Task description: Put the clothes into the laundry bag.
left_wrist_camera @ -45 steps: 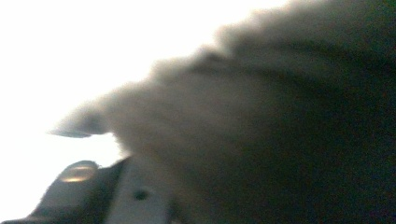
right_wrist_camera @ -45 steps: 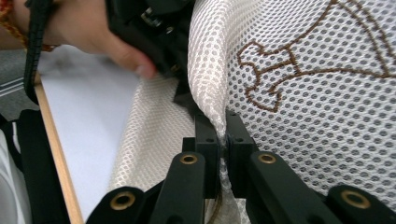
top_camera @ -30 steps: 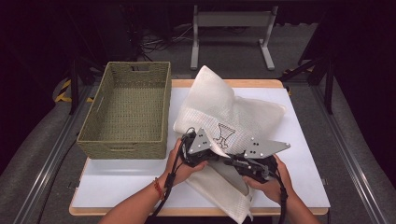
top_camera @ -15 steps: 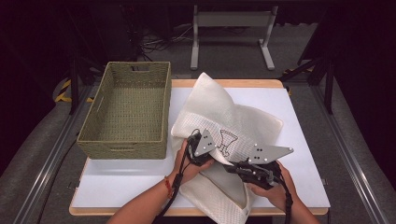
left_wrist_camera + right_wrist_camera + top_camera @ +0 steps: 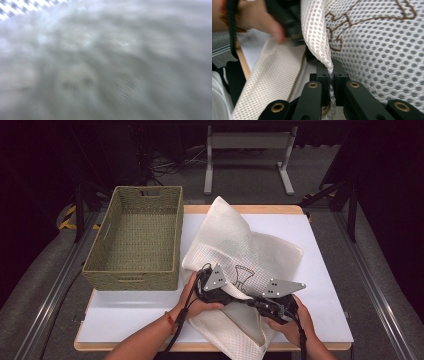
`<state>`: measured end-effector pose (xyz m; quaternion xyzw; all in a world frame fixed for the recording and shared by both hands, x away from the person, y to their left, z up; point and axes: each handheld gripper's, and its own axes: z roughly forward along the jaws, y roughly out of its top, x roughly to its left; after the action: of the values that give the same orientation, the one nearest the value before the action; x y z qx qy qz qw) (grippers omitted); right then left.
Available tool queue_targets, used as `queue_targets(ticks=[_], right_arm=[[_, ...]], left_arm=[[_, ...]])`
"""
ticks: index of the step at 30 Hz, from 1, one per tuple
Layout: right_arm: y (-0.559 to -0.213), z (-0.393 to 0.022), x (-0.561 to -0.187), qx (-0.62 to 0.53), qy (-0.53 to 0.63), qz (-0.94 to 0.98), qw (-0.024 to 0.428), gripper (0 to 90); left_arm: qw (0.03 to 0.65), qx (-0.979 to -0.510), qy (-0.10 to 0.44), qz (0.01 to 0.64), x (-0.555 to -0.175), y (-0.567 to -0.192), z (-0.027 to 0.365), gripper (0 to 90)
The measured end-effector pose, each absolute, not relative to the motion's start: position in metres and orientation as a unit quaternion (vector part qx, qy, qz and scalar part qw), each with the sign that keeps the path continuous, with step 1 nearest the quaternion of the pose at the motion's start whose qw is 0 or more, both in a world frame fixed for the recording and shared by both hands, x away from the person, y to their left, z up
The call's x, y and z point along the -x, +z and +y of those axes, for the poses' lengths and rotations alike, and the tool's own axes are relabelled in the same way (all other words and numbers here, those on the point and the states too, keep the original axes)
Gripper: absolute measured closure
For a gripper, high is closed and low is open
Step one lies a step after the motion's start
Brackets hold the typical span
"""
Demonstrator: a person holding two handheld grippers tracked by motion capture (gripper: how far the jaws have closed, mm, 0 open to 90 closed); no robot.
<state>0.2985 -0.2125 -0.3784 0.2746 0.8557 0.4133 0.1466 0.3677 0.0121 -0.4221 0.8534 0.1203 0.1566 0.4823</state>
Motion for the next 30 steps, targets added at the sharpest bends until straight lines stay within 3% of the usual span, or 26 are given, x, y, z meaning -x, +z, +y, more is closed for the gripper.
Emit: queue_targets(ticks=[3,8,16,30], right_arm=[[-0.378,-0.213,-0.298,-0.275,0.414,0.855,0.146,87.2],[-0.372,-0.215,-0.294,-0.267,0.421,0.852,0.160,87.1],[-0.365,-0.220,-0.291,-0.268,0.437,0.843,0.162,87.1],[-0.367,-0.218,-0.288,-0.254,0.433,0.852,0.150,87.1]], left_arm=[[0.468,-0.866,0.132,0.119,-0.362,-0.420,0.019,17.9],[0.438,-0.879,0.136,0.126,-0.343,-0.418,0.044,15.2],[0.426,-0.871,0.142,0.199,-0.334,-0.419,0.078,10.1],[0.469,-0.834,0.133,0.258,-0.375,-0.416,0.044,8.7]])
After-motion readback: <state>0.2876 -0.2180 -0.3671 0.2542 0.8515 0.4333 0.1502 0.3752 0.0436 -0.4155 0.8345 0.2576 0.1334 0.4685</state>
